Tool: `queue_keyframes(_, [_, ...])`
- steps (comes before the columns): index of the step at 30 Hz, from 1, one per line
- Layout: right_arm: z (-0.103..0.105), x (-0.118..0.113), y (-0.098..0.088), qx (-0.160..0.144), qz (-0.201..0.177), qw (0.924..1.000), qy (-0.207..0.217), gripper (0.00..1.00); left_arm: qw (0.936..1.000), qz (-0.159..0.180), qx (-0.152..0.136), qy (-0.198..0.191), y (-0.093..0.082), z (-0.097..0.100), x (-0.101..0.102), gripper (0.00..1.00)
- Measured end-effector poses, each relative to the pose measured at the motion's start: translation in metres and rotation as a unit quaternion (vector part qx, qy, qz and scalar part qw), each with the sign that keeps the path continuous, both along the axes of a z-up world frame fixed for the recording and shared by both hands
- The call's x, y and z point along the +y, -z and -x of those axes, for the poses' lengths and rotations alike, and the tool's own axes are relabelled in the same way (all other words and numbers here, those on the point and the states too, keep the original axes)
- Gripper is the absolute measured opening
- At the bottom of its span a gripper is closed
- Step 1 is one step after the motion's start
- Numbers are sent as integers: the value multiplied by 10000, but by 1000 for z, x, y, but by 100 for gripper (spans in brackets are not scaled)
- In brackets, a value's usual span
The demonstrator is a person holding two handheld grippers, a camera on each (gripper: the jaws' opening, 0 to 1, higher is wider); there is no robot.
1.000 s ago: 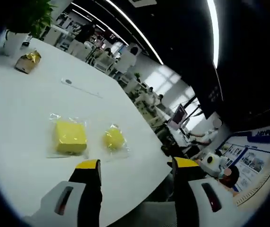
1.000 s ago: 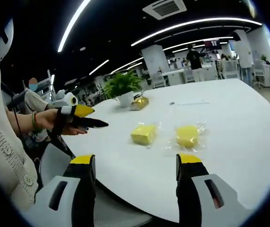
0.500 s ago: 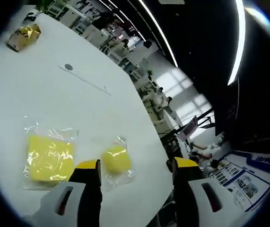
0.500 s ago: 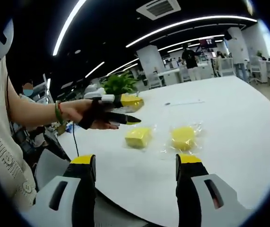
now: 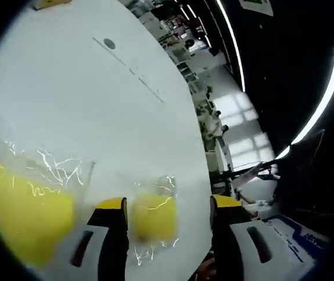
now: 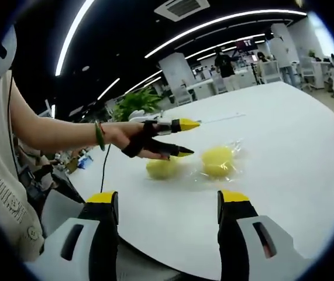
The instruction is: Compare the silicone blocks by pressing each to a similar depth, holding the contact briefly, and releasing to observe deformation and rebound differences across the visible hardness samples.
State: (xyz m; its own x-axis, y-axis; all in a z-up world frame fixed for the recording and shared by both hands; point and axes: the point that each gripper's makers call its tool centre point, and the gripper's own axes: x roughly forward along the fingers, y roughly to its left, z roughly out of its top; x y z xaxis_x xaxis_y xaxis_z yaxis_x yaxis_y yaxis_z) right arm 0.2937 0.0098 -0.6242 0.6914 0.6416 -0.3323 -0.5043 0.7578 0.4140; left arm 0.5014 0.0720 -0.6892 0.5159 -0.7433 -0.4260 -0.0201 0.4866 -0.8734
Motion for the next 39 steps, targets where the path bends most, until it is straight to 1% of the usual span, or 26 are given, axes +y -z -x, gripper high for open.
queue_keyframes(3, [-3, -6, 3, 35, -11, 10000, 66, 63, 9999, 59, 92, 14, 5, -4, -7, 53])
queue_keyframes(7, [-6, -10, 4, 51, -34, 9999, 122, 63, 9994, 152, 317, -5, 15, -9, -14, 45])
queue_keyframes(8, [-7, -11, 5, 59, -43, 9999, 134, 62, 9992, 156, 368, -42, 18, -10, -16, 44])
queue_keyframes(11, [-8, -14, 6, 77, -53, 9998, 172, 62, 9989, 187, 438, -9, 23, -13, -22, 42])
queue_keyframes(13, [-8, -16, 8, 92, -58, 9997, 202, 62, 9988, 129, 476, 37, 28, -13, -25, 38])
queue_keyframes(14, [-9, -17, 9, 102, -56, 9997, 209, 62, 9986, 86, 514, 49, 31, -13, -25, 35])
queue_keyframes(17, [-9, -19, 10, 130, -57, 9996, 234, 62, 9978, -110, 648, -23, 42, -13, -20, 20])
queue_keyframes(19, [-9, -20, 11, 141, -71, 9996, 245, 61, 9972, -156, 732, -72, 46, -14, -17, 11])
queue_keyframes(20, [-9, -20, 12, 150, -76, 9995, 253, 61, 9971, -162, 740, -78, 47, -15, -16, 10])
queue_keyframes(21, [-9, -21, 12, 161, -83, 9995, 257, 61, 9968, -64, 784, -119, 47, -16, -16, 9])
queue_keyframes(23, [-8, -20, 13, 167, -99, 9995, 253, 61, 9963, -23, 835, -180, 47, -16, -15, 6])
queue_keyframes(24, [-8, -20, 14, 182, -101, 9995, 244, 61, 9965, -29, 813, -189, 46, -17, -15, 4])
queue_keyframes(25, [-8, -20, 14, 192, -104, 9995, 239, 61, 9973, -84, 715, -170, 45, -18, -15, 3])
queue_keyframes(26, [-8, -19, 14, 190, -107, 9995, 238, 61, 9988, -185, 463, 21, 44, -18, -16, 2])
queue_keyframes(27, [-8, -19, 14, 185, -113, 9995, 238, 61, 9987, -457, 187, 158, 45, -18, -15, 1])
queue_keyframes(28, [-8, -19, 14, 180, -124, 9995, 243, 61, 9986, -474, 95, 225, 43, -17, -16, 0])
queue_keyframes(29, [-9, -19, 14, 178, -128, 9995, 243, 61, 9983, -503, 75, 286, 42, -15, -18, 0])
queue_keyframes(32, [-9, -18, 13, 156, -70, 9997, 200, 61, 9984, -495, 85, 252, 39, -15, -19, 0])
queue_keyframes(33, [-9, -17, 13, 152, -40, 9997, 170, 61, 9988, -428, 168, 191, 37, -14, -19, 0])
queue_keyframes(35, [-9, -17, 10, 116, -18, 9998, 152, 61, 9993, -290, 210, 106, 32, -14, -19, 0])
queue_keyframes(36, [-10, -17, 9, 99, -24, 9998, 150, 61, 9994, -287, 174, 115, 29, -13, -20, 0])
queue_keyframes(39, [-11, -15, 4, 32, 21, 9999, 100, 61, 9983, -381, -243, 374, 14, -12, -22, 0])
